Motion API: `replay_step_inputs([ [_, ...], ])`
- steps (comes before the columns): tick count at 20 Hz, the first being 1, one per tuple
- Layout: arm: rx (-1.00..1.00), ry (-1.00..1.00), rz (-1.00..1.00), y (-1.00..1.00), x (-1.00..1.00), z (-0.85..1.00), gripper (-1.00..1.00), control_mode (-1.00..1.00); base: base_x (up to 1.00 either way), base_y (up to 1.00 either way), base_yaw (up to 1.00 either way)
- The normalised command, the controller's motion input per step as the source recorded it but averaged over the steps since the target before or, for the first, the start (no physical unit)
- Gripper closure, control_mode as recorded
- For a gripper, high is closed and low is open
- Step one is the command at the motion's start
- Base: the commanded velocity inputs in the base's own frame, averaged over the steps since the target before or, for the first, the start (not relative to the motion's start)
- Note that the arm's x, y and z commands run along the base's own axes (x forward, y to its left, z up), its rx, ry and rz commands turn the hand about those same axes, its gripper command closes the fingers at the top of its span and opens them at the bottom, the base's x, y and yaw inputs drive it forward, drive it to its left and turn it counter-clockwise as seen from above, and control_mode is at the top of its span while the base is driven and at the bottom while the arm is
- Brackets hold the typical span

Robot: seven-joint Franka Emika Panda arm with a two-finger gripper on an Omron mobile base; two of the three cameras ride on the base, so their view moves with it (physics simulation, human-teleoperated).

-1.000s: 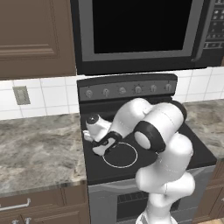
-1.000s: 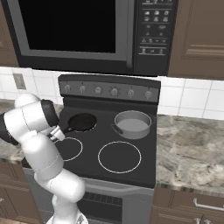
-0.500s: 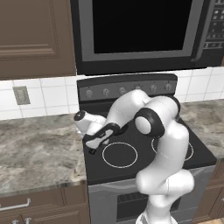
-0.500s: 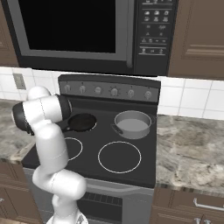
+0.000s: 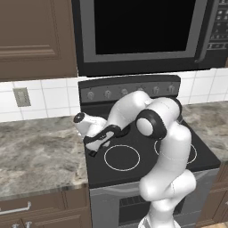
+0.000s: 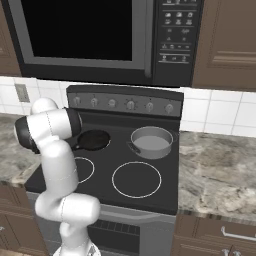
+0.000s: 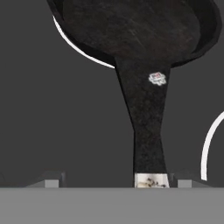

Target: Move the pot and pan from the stove into the sink.

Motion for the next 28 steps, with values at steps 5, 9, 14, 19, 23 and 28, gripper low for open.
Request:
replay_step_inputs([
  [5,0.0,0.0,0.0,-0.13,-0.14,-0.27,-1.0,-1.0,0.0,0.0,0.0],
  [9,0.0,0.0,0.0,-0.12,-0.14,-0.36,-1.0,-1.0,0.0,0.0,0.0],
  [14,0.0,0.0,0.0,-0.04,-0.03,-0.15,1.0,-1.0,0.0,0.0,0.0],
  [19,0.0,0.0,0.0,0.0,0.0,0.0,1.0,-1.0,0.0,0.0,0.0],
  [23,0.0,0.0,0.0,0.0,0.0,0.0,1.0,-1.0,0.0,0.0,0.0],
  [28,0.01,-0.01,-0.06,0.0,0.0,0.23,1.0,-1.0,0.0,0.0,0.0],
])
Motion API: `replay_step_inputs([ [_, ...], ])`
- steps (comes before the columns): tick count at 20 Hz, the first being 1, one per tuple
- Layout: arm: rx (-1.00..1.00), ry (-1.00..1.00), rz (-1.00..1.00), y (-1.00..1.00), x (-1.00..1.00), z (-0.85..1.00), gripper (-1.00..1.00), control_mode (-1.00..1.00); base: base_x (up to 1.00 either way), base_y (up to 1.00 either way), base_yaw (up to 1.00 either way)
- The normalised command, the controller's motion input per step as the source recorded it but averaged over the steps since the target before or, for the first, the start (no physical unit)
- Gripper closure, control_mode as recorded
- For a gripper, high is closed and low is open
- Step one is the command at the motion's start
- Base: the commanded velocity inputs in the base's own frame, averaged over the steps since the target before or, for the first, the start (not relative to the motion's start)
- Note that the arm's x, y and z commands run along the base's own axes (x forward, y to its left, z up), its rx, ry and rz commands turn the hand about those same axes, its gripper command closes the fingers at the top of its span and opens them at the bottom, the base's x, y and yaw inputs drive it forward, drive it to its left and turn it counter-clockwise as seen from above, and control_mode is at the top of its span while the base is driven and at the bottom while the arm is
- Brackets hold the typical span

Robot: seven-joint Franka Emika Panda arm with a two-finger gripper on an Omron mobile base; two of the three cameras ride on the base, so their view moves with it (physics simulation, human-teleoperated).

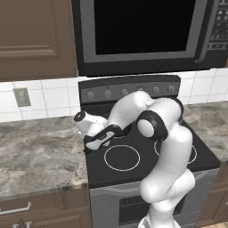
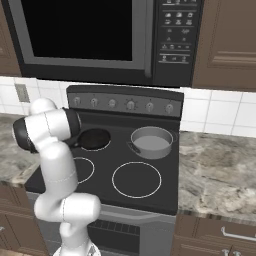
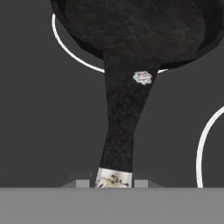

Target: Move the pot and pan from the stove into the sink.

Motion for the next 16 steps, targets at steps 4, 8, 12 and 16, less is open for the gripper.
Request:
replay_step_inputs([
  [4,0.01,-0.02,-0.08,0.0,0.0,0.64,1.0,-1.0,0.0,0.0,0.0],
  [8,0.01,-0.01,-0.07,-0.02,-0.14,0.73,1.0,-1.0,0.0,0.0,0.0],
  [12,0.02,0.0,-0.07,-0.14,-0.36,0.68,1.0,-1.0,0.0,0.0,0.0],
  [16,0.03,0.0,-0.05,-0.16,-0.41,0.77,1.0,-1.0,0.0,0.0,0.0],
])
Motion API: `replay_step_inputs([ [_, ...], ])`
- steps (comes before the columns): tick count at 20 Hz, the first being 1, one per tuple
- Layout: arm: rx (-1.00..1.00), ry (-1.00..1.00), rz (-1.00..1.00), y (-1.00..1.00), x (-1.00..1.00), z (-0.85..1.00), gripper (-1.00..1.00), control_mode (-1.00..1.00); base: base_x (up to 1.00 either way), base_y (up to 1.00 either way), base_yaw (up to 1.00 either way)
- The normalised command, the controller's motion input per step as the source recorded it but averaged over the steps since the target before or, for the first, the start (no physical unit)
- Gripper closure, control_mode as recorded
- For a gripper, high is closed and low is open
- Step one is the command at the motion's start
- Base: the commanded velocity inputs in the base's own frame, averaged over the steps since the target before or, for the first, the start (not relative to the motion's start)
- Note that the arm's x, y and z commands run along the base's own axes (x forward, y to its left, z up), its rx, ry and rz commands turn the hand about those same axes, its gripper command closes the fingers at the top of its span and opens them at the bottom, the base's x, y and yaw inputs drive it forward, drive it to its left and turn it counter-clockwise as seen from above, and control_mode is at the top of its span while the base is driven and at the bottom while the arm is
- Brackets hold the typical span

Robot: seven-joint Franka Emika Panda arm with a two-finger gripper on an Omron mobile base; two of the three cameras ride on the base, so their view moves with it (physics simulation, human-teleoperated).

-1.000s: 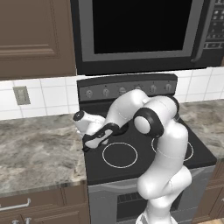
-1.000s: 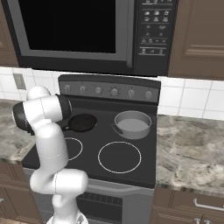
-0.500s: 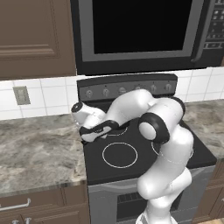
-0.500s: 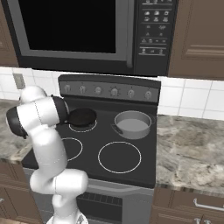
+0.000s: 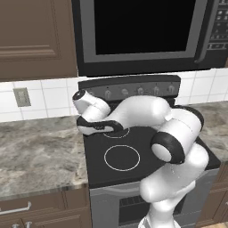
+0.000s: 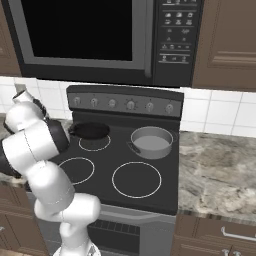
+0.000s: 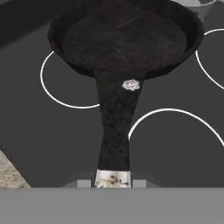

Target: Move the pot and pan from the stove into the sink.

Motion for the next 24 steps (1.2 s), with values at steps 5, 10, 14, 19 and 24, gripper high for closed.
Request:
replay_step_inputs([
  [5,0.01,-0.01,-0.03,-0.21,-0.67,0.66,1.0,-1.0,0.0,0.0,0.0],
  [10,0.0,-0.1,0.0,-0.25,-0.98,0.49,1.0,-1.0,0.0,0.0,0.0],
  [14,0.0,-0.22,0.0,-0.23,-1.0,0.51,1.0,-1.0,0.0,0.0,0.0],
  [19,0.0,-0.28,0.0,-0.21,-0.97,0.59,1.0,-1.0,0.0,0.0,0.0],
  [24,0.01,-0.26,0.01,-0.22,-0.95,0.53,1.0,-1.0,0.0,0.0,0.0],
])
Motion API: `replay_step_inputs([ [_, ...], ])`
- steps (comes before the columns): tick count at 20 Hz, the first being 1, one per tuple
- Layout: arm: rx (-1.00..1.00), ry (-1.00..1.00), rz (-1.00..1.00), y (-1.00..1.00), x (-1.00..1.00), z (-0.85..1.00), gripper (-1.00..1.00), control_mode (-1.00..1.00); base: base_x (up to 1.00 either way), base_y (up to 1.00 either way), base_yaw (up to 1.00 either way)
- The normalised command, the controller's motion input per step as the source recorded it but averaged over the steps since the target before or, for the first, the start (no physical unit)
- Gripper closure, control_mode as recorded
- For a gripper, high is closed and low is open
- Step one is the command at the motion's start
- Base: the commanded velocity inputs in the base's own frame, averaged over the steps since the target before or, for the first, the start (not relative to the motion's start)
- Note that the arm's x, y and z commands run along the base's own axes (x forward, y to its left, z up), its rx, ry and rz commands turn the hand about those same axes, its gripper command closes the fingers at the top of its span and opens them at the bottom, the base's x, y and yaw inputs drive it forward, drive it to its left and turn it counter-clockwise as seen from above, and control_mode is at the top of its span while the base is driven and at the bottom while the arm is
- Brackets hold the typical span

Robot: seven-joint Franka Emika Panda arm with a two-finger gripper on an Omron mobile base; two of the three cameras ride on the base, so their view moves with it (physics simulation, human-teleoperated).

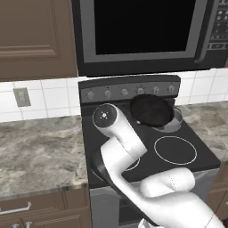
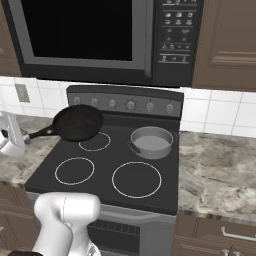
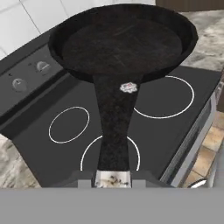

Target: Move the pot and pan from the stove into the sink.

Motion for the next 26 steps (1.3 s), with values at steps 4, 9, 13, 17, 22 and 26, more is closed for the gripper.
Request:
replay_step_inputs([
  [4,0.04,-0.29,0.05,-0.22,-0.82,0.44,1.0,-1.0,0.0,0.0,0.0],
  [9,0.09,-0.24,0.11,-0.35,-0.71,0.35,1.0,-1.0,0.0,0.0,0.0],
  [13,0.14,-0.13,0.19,-0.45,-0.55,0.38,1.0,-1.0,0.0,0.0,0.0],
  [17,0.11,-0.01,0.14,-0.25,-0.2,0.17,1.0,-1.0,0.0,0.0,0.0],
  [22,0.0,0.0,0.0,0.0,0.0,0.0,1.0,-1.0,0.0,0.0,0.0],
  [26,0.0,0.0,0.0,0.0,0.0,0.0,1.0,-1.0,0.0,0.0,0.0],
])
